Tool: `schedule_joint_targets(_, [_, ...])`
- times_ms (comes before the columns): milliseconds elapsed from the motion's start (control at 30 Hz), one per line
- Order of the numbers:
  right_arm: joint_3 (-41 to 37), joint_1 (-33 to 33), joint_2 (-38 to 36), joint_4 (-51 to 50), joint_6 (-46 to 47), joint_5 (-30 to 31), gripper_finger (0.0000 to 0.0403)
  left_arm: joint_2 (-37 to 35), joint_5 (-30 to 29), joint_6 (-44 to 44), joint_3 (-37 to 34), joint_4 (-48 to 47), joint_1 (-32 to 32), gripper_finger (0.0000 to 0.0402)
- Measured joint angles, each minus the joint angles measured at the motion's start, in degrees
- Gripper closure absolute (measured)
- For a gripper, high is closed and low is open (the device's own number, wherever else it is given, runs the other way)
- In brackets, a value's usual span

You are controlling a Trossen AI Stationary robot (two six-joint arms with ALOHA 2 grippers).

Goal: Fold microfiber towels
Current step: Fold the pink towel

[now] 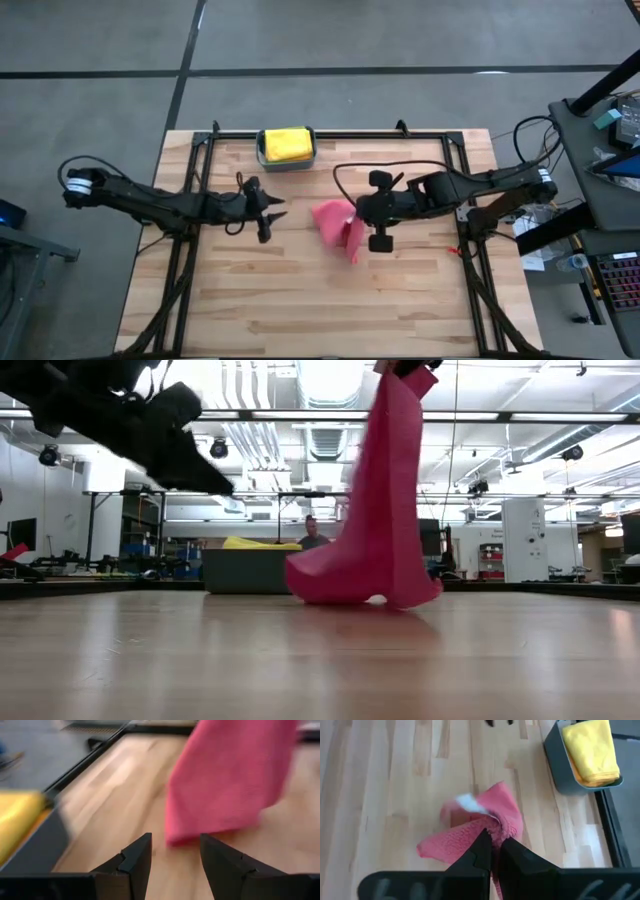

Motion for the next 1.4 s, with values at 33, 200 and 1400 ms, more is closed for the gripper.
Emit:
schedule_joint_targets(33, [0.0, 0.0, 0.0, 0.0, 0.8, 0.0, 0.0394, 1.0, 1.8, 0.7, 0.0, 2.6, -0.2, 0.0250])
schedule_joint_targets(200, [0.0, -0.4, 0.0, 0.8, 6.4, 0.8, 0.0394, 8.3, 4.4, 3.6, 0.5, 17.0, -2.9, 0.0245])
schedule_joint_targets(1400, [-0.1, -5.6, 1.1, 2.8, 16.3, 3.6, 0.0394, 53.1, -6.8, 5.3, 21.1, 37.8, -9.0, 0.0134])
